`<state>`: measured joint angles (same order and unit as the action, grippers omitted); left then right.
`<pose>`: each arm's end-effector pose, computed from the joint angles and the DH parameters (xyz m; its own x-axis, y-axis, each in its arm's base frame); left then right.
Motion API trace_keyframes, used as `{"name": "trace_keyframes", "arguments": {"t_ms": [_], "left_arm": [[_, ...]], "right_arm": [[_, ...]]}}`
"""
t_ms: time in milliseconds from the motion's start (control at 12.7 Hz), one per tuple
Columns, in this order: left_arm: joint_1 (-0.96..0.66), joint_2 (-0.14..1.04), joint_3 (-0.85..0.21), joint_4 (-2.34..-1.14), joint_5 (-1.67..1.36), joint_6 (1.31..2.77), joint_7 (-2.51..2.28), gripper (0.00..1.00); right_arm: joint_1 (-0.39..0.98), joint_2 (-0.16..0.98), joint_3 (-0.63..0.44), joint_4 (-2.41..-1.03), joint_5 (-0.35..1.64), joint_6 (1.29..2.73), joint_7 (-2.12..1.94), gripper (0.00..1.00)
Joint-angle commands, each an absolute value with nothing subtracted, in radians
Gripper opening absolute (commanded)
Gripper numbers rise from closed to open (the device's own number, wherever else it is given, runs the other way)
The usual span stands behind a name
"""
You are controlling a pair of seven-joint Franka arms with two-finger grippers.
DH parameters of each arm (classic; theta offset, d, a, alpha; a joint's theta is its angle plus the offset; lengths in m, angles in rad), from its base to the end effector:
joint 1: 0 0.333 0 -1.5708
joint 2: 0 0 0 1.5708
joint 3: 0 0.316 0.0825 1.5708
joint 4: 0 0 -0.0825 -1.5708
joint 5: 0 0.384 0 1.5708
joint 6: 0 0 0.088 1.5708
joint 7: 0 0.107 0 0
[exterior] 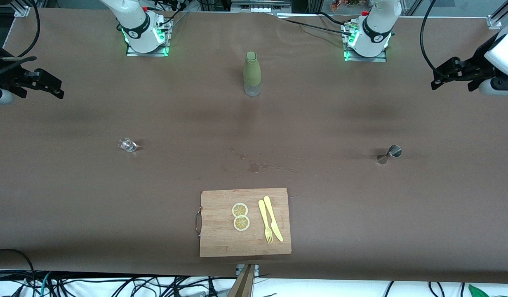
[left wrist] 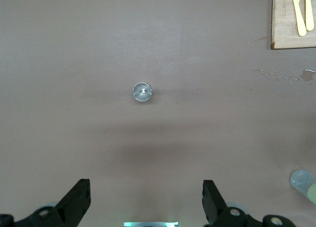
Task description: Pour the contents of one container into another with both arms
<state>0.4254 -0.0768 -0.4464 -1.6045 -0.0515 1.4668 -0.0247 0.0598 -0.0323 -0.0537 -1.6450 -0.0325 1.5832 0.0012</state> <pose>0.5213 -0.0264 0.6371 0.9976 0.0018 -0.0688 0.0030 -0.9999 0.0166 0.5442 -0.0006 0.6083 0.9995 0.0054 -0.0295 0.0063 -0.9995 0.0308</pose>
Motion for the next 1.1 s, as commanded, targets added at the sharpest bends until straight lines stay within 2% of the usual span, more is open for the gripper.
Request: {"name": "trace_keyframes", "arguments": {"t_ms": [0, 1024], "left_arm": [[0.431, -0.107, -0.449, -1.609, -0.034, 1.437, 0.006, 1.00], [0.465, -0.097, -0.440, -1.612, -0.043, 1.447, 0.061, 1.00]], "right_arm": [[0.063, -0.031, -0.057, -1.634, -0.018, 1.585, 0.014, 1.00], [0.063, -0.031, -0.052, -1.634, -0.021, 1.583, -0.002, 1.00]]}}
